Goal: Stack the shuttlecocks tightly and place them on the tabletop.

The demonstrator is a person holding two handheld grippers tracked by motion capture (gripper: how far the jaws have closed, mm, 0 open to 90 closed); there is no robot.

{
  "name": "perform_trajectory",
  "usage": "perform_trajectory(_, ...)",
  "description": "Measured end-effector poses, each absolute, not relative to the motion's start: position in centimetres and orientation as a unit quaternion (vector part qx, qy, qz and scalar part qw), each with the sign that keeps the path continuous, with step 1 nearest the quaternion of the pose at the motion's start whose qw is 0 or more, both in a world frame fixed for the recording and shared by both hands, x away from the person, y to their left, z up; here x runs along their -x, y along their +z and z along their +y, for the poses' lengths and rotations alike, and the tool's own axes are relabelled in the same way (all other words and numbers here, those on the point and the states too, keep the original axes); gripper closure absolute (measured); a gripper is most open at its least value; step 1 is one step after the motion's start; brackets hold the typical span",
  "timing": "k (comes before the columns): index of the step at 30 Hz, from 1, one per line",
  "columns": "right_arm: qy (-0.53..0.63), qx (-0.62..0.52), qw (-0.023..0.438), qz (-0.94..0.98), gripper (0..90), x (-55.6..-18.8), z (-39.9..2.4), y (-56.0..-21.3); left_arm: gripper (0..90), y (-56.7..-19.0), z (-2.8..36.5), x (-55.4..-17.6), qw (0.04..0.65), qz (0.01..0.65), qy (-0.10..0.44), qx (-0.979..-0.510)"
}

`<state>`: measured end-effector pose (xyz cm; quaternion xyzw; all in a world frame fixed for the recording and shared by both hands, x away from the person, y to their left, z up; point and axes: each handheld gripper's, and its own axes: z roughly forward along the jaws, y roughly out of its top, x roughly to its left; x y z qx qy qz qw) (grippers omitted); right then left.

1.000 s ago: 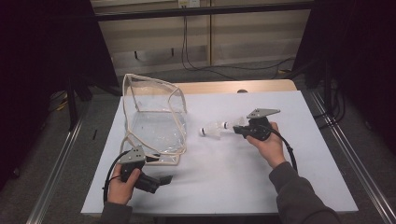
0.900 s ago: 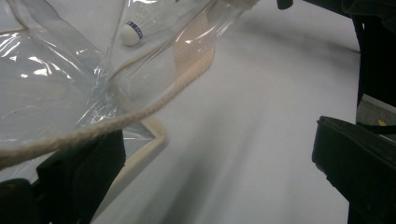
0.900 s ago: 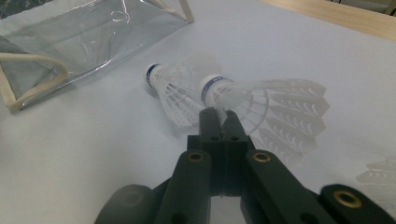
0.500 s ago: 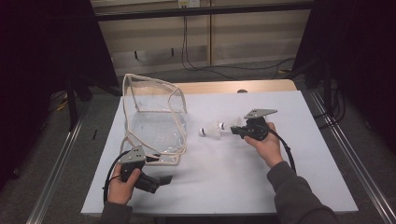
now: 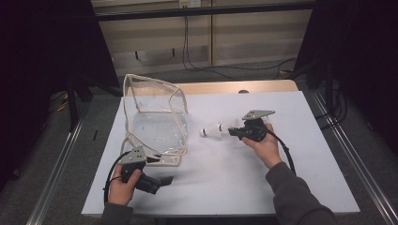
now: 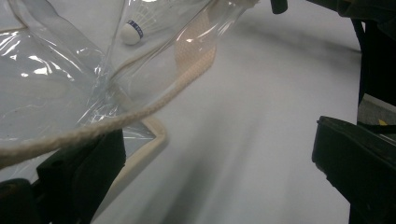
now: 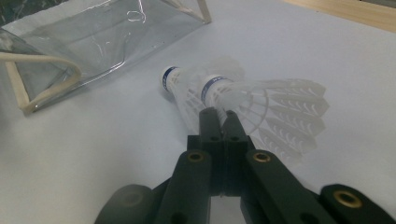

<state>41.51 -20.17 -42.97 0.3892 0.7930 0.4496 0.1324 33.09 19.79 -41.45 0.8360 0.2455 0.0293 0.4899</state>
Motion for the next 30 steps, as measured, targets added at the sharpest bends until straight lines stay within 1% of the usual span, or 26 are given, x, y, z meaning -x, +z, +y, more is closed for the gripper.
perform_trajectory(30, 0.45, -0.381, 0.119, 0.799, 90.0, -42.32, -19.39, -43.61, 2.8, -41.51, 19.75, -33.16, 0.488, 0.245, 0.029, -0.837)
